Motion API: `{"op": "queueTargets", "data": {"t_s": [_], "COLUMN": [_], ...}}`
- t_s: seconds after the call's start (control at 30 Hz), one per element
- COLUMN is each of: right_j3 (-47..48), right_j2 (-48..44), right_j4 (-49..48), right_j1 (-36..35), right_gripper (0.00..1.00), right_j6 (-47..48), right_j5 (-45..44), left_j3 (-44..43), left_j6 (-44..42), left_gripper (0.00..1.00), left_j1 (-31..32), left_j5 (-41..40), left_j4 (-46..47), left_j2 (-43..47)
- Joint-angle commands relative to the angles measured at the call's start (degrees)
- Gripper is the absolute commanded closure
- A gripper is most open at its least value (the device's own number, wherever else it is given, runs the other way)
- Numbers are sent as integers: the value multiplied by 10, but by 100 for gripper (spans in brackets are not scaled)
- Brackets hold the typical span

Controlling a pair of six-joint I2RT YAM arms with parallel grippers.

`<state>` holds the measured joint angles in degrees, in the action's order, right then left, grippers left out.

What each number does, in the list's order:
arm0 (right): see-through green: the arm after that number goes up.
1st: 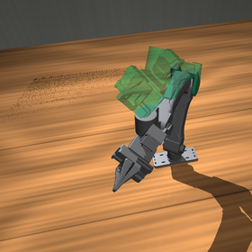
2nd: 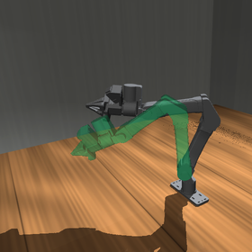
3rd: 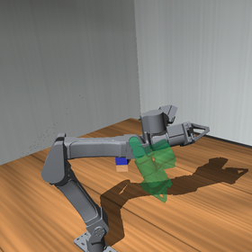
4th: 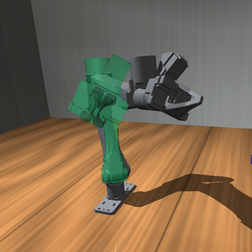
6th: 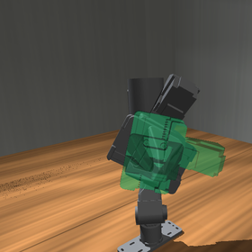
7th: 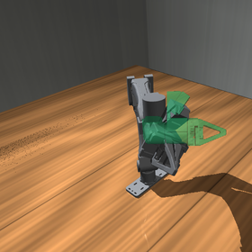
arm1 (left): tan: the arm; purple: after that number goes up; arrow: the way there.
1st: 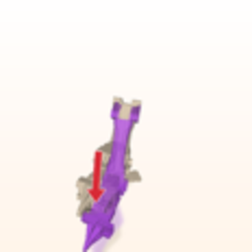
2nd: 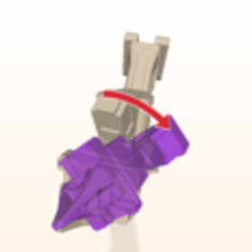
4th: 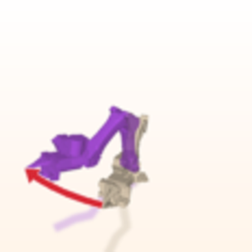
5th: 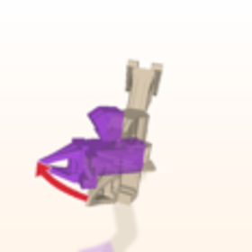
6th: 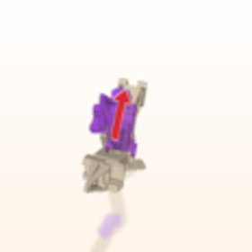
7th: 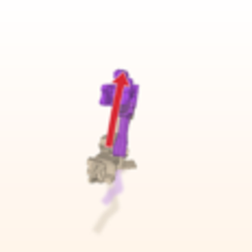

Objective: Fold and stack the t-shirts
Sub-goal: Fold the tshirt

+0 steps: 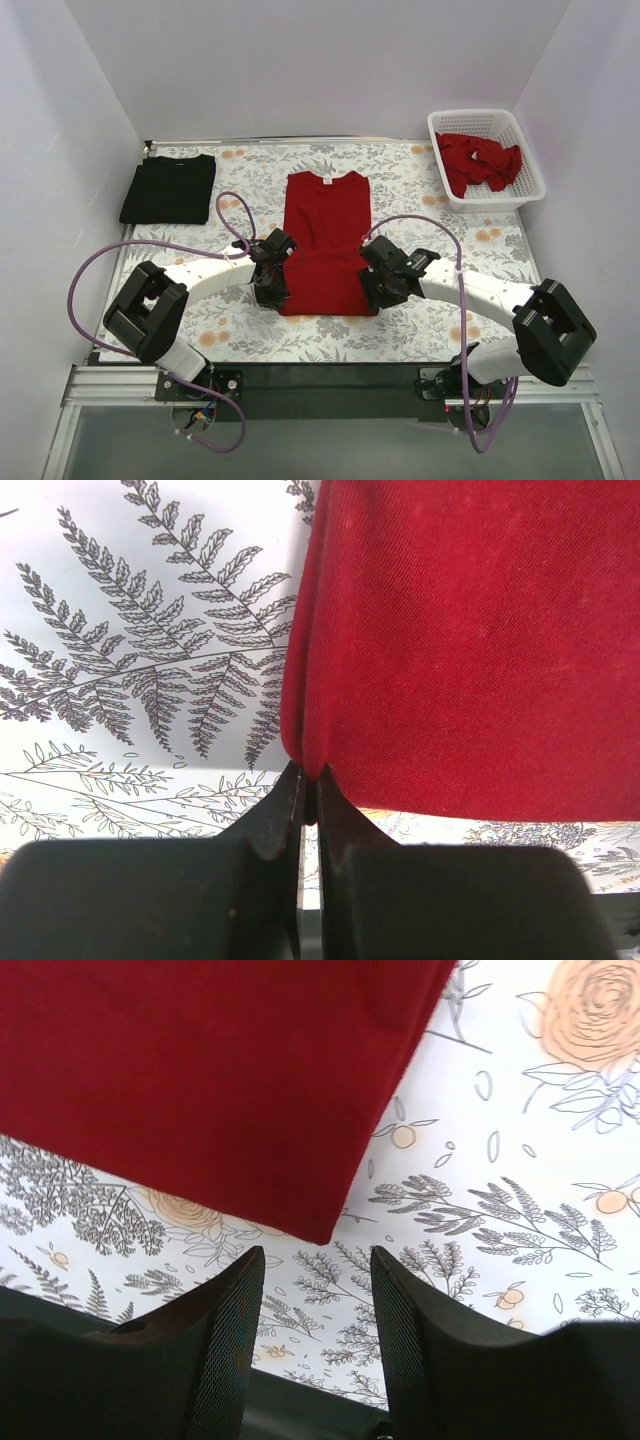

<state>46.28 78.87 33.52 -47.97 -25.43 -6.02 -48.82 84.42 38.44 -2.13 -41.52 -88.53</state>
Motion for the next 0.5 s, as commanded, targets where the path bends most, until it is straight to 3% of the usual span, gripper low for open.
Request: {"op": "queueTargets", "data": {"t_s": [0.0, 0.47], "right_j3": [8, 23], "right_j2": [-9, 60], "right_j4": [10, -6], "right_j1": [18, 22], "right_gripper": [54, 56], "right_j6": [-31, -29], "right_j5": [-7, 17], "left_j3": [4, 2], "left_j6": [-3, -6], "left_gripper": [100, 100], "left_j1": [2, 2], "left_j5": [3, 9], "left_j4": [-7, -2], "left_j2": [-3, 0]}}
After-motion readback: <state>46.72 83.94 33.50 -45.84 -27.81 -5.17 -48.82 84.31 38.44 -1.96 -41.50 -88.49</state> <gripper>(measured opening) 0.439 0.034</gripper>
